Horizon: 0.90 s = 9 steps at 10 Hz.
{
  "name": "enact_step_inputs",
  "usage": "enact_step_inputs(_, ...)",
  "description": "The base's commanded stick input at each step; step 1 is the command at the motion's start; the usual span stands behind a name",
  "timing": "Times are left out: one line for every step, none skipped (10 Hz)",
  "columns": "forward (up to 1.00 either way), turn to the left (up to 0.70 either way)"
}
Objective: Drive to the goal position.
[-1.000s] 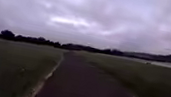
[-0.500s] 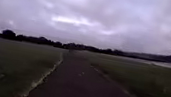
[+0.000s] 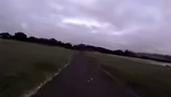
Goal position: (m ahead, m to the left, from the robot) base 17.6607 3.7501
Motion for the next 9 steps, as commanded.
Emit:
enact_step_inputs(0.85,0.0)
enact_step_inputs(0.85,0.0)
enact_step_inputs(0.85,0.0)
enact_step_inputs(0.85,0.0)
enact_step_inputs(0.85,0.0)
enact_step_inputs(0.85,0.0)
enact_step_inputs(0.85,0.0)
enact_step_inputs(0.85,0.0)
enact_step_inputs(0.85,0.0)
